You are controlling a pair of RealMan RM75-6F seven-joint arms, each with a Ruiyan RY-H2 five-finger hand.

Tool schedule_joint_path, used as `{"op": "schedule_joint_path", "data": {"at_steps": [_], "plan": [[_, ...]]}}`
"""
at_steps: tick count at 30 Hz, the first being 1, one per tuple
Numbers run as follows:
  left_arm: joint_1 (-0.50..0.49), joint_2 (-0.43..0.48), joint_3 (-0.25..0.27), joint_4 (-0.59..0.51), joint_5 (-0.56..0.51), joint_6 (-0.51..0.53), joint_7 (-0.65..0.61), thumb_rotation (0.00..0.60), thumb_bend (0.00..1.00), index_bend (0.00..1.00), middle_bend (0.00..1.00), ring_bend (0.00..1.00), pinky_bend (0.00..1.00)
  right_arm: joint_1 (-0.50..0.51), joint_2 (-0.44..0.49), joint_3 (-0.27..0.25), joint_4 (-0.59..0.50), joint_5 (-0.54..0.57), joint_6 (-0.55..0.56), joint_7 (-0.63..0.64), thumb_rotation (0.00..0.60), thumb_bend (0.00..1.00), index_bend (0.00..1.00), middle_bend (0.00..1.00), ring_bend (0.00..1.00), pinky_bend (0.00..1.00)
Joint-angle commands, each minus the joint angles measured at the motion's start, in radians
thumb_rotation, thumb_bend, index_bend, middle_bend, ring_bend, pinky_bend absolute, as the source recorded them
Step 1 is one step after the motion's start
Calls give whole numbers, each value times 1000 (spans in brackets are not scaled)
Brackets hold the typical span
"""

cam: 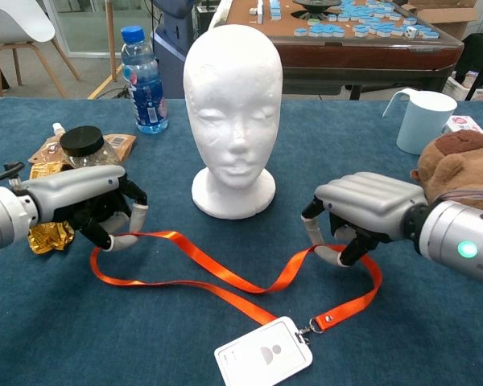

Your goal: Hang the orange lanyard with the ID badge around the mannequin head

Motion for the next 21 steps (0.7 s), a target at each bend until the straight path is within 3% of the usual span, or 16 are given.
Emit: {"op": "schedule_joint_path", "data": {"at_steps": [1, 11, 17, 21], "plan": [[19, 62, -17, -82, 55, 54, -48, 600, 324, 603, 855, 877, 901, -41, 77, -3, -88, -92, 75, 83, 600, 491, 639, 1000, 1000, 1000], [14, 241, -124, -327, 105, 112, -182, 600, 324, 602, 855, 877, 901, -134, 203, 25, -207, -262, 269, 249, 600, 491, 648, 1000, 1000, 1000], [-18, 327, -202, -415, 48, 72, -259, 600, 325, 598, 855, 877, 901, -155, 230, 78, -230, -278, 323, 323, 600, 491, 648, 1000, 1000, 1000], [-40, 348, -237, -423, 24, 72, -247, 600, 324, 598, 855, 877, 901, -158, 227, 110, -239, -271, 341, 337, 600, 491, 648, 1000, 1000, 1000]]}}
